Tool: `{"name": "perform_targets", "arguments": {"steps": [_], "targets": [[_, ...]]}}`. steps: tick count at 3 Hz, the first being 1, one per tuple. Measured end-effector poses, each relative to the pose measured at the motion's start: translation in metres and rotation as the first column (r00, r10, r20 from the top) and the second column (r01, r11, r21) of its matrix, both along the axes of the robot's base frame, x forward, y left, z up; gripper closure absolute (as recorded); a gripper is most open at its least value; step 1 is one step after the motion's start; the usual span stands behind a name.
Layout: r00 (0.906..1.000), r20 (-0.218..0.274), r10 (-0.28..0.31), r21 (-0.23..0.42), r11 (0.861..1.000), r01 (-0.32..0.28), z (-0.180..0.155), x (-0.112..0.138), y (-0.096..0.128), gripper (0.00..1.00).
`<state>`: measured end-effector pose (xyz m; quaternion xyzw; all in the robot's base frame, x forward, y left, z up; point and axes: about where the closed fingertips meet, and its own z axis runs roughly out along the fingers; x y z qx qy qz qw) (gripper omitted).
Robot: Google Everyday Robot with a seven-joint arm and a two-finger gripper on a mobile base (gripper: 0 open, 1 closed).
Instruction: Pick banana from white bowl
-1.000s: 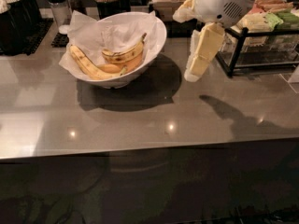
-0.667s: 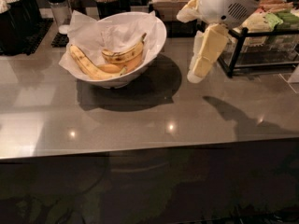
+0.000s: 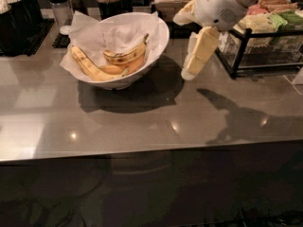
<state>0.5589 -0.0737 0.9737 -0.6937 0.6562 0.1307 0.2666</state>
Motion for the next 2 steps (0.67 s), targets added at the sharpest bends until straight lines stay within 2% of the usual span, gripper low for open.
{"name": "perform_targets", "arguments": {"steps": [1, 2], "targets": [[0.9966, 0.016, 0.080, 0.018, 0.997, -0.081, 0.006, 0.032, 0.030, 0.00], [0.9882, 0.025, 0.151, 0.036, 0.988, -0.152, 0.010, 0.057, 0.062, 0.00]]}}
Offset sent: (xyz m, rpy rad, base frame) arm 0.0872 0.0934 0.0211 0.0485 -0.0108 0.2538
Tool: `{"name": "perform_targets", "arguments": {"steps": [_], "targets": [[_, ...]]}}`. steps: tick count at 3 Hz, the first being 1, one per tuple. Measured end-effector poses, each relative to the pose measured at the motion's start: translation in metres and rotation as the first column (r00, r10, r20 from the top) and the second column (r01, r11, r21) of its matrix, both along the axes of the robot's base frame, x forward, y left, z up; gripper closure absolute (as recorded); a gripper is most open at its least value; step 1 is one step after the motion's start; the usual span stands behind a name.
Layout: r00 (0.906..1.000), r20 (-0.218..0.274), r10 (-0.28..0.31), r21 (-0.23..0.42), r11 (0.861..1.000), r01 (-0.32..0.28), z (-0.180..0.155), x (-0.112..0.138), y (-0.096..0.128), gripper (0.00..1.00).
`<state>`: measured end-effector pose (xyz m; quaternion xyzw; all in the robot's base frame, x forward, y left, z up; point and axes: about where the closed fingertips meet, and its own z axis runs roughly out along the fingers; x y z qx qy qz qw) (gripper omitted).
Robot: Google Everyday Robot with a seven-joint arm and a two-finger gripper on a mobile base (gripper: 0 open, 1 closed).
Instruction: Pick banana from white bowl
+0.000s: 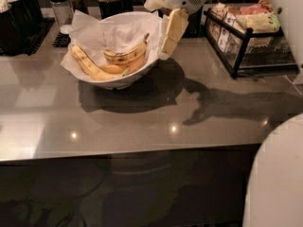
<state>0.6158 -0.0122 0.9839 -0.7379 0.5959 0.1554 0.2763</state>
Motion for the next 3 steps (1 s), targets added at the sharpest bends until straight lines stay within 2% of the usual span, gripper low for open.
{"name": "perform_targets", "arguments": {"steps": [1, 2, 3], "targets": [[0.9964, -0.049, 0.070, -0.005, 0.998, -0.070, -0.030, 0.033, 0.053, 0.00], [0.9970, -0.037, 0.067, 0.007, 0.998, -0.067, -0.030, 0.037, 0.060, 0.00], [0.9993, -0.033, 0.017, 0.038, 0.999, -0.016, -0.034, 0.046, 0.058, 0.00]]}}
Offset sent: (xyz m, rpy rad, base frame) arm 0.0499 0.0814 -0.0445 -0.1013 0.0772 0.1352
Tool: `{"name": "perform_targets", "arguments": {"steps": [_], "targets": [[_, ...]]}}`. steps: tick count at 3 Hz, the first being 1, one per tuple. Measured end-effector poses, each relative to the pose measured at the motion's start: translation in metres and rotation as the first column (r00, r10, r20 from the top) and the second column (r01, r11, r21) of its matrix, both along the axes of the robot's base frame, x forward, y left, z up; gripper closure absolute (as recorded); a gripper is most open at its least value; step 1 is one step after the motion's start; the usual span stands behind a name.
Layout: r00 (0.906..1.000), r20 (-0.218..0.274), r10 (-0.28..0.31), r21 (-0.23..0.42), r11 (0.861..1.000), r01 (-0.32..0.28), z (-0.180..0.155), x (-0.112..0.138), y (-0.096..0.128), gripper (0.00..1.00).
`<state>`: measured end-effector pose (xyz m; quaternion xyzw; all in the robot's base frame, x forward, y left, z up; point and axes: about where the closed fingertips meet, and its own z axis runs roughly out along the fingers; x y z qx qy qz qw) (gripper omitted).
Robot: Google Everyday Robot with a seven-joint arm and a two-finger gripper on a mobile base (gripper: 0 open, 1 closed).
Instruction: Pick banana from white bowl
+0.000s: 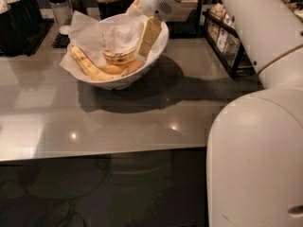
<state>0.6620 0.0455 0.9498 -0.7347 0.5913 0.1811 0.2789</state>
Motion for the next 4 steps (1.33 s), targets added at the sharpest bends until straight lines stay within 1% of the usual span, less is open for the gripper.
{"name": "perform_targets", "arguments": {"steps": [1, 2, 3, 4], "targets": [[0.9996, -0.002, -0.029, 0.026, 0.999, 0.029, -0.007, 0.013, 0.001, 0.00], [0.9991, -0.027, -0.033, 0.024, 0.999, 0.034, -0.019, 0.025, 0.007, 0.00], [0.9976, -0.067, -0.016, 0.025, 1.000, 0.018, -0.035, 0.031, 0.016, 0.00], [0.9935, -0.113, 0.014, 0.022, 1.000, -0.011, -0.052, 0.034, 0.030, 0.00]]}}
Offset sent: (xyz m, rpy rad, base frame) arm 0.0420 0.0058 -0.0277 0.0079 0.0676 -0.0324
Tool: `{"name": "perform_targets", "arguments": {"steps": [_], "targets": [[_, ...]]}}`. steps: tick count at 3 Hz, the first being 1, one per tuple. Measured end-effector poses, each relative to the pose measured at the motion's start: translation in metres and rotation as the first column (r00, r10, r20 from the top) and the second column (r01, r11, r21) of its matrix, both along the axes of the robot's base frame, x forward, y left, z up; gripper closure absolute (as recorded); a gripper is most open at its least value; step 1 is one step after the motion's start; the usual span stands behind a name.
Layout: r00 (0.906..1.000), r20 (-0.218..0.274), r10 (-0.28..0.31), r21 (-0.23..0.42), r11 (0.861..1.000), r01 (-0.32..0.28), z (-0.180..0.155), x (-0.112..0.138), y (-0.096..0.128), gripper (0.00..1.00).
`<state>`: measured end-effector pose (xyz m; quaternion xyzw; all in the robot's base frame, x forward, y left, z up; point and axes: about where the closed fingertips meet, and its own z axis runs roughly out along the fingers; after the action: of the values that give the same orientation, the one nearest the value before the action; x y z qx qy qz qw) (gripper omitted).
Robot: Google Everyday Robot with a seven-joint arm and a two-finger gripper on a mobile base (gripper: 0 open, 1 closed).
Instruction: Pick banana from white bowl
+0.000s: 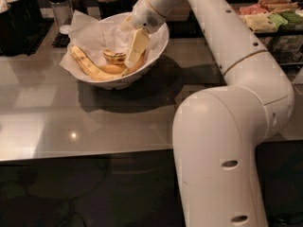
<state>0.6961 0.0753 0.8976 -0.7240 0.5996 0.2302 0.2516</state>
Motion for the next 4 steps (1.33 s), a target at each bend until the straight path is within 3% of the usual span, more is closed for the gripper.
{"name": "perform_targets", "arguments": {"steps": [1, 2, 3, 4], "targets": [[0.9989, -0.033, 0.034, -0.020, 0.999, -0.035, -0.016, 0.003, 0.016, 0.00], [0.9986, -0.044, 0.030, -0.040, 0.999, -0.032, -0.027, 0.008, 0.019, 0.19], [0.9989, -0.045, -0.012, -0.063, 0.998, 0.010, -0.032, 0.011, 0.008, 0.42], [0.9992, -0.036, -0.018, -0.053, 0.998, 0.016, -0.034, 0.016, 0.014, 0.65]]}}
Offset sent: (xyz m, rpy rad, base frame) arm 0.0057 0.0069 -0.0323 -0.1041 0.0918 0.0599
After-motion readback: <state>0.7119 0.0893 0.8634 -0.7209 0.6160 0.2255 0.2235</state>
